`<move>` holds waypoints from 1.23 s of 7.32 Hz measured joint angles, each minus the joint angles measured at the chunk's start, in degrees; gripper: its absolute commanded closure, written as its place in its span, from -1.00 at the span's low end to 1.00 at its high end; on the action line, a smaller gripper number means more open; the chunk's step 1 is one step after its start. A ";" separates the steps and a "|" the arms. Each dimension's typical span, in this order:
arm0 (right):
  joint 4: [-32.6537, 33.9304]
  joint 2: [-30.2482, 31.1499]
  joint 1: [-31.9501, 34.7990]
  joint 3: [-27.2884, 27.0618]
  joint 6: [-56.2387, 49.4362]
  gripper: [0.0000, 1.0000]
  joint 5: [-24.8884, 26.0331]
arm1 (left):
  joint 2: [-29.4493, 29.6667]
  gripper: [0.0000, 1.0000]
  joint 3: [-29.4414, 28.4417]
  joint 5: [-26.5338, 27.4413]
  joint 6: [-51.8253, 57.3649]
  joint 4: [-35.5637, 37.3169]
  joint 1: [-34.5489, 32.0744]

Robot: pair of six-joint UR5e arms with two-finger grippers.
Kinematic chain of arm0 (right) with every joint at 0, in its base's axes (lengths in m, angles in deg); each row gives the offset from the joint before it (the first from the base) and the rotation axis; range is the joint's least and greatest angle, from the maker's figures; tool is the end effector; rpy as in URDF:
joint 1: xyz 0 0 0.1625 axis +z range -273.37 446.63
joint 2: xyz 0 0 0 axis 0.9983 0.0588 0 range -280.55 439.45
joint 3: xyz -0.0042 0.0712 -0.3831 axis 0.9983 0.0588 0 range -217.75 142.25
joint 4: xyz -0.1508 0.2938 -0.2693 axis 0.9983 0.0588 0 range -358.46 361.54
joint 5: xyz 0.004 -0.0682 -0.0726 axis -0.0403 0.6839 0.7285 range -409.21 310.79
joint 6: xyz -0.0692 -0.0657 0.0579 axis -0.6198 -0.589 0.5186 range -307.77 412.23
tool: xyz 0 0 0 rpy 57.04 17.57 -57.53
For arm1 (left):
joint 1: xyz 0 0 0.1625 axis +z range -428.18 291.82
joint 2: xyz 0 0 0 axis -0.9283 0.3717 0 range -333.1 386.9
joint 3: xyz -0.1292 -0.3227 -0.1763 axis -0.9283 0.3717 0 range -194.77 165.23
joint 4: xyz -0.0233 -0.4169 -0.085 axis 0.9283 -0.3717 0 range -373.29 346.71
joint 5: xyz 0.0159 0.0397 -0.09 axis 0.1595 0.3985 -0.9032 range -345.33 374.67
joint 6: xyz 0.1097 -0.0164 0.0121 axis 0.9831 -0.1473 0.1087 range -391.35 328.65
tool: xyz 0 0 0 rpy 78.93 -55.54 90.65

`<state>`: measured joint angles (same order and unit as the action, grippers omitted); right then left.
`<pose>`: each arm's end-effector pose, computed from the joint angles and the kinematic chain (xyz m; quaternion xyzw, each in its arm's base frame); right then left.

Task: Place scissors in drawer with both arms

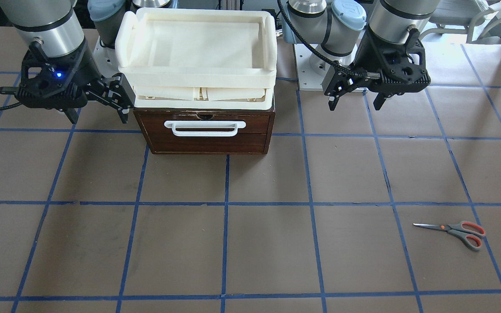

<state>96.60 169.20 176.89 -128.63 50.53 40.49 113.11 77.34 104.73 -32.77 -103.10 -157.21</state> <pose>0.1362 -0.5128 0.4396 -0.0173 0.9993 -0.0343 0.0022 -0.1251 -0.4843 0.4550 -0.0209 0.9996 -0.0163 0.0005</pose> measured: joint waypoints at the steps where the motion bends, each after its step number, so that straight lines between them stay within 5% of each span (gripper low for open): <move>1: -0.13 0.01 0.00 0.00 -0.06 -1.00 0.02 | -0.25 -1.00 0.34 -0.04 -0.03 -0.55 0.00; 5: -0.86 -1.35 0.23 0.06 -8.76 -1.00 -5.33 | 0.36 -1.00 2.27 0.06 4.45 -0.82 0.57; 9: -0.68 -7.11 2.09 0.90 -31.53 -1.00 -7.12 | 3.93 -1.00 2.96 1.12 43.03 0.47 10.69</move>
<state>95.91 162.08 178.98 -127.73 19.00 33.37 117.04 80.30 105.85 10.26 -102.63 -146.51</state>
